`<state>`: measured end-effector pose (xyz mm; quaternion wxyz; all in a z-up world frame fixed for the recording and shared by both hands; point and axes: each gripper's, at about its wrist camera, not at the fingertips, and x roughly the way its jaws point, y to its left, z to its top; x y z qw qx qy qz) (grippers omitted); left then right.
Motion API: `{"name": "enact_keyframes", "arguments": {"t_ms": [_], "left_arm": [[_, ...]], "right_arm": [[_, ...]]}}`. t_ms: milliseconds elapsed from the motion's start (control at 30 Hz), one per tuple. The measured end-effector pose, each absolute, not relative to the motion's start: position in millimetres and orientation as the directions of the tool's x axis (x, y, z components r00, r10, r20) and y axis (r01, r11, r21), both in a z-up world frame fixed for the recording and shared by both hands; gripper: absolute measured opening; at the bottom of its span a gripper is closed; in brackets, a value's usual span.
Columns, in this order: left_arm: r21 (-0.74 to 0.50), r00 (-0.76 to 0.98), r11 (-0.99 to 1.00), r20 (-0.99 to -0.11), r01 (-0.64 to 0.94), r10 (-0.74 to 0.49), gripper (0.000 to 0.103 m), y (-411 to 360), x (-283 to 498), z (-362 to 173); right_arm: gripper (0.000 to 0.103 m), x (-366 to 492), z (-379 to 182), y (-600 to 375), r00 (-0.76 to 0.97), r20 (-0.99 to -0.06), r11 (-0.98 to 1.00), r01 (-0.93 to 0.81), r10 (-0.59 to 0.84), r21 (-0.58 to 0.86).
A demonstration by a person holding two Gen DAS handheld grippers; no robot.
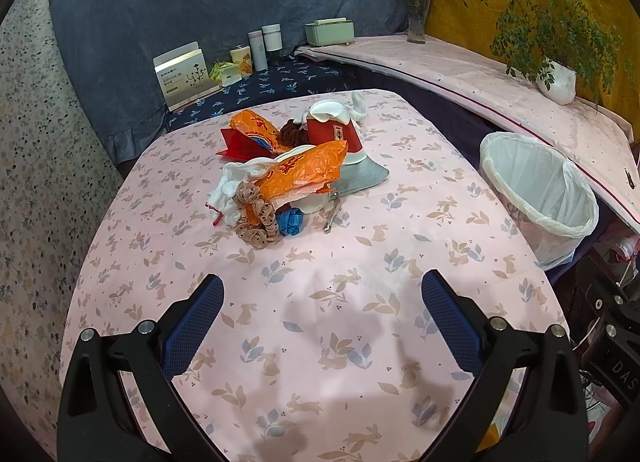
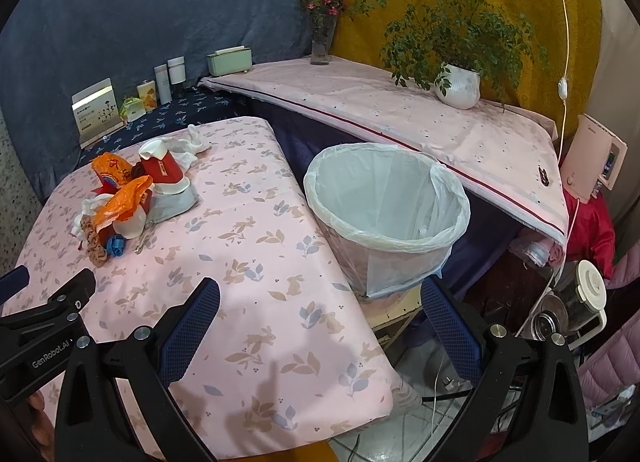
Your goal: Collect trash
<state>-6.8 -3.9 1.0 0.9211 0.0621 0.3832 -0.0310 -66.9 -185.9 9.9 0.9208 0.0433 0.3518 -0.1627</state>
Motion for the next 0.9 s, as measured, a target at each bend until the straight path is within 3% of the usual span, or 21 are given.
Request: {"name": "enact_keyframes", "arguments": {"t_ms": [900], "left_arm": [[0.07, 0.707, 0.995, -0.707, 0.077, -0.005, 0.095, 42, 37, -16]], "right_arm": [[0.096, -30, 4, -176, 0.72, -0.648, 0.947, 0.322, -0.247, -0.004]]}}
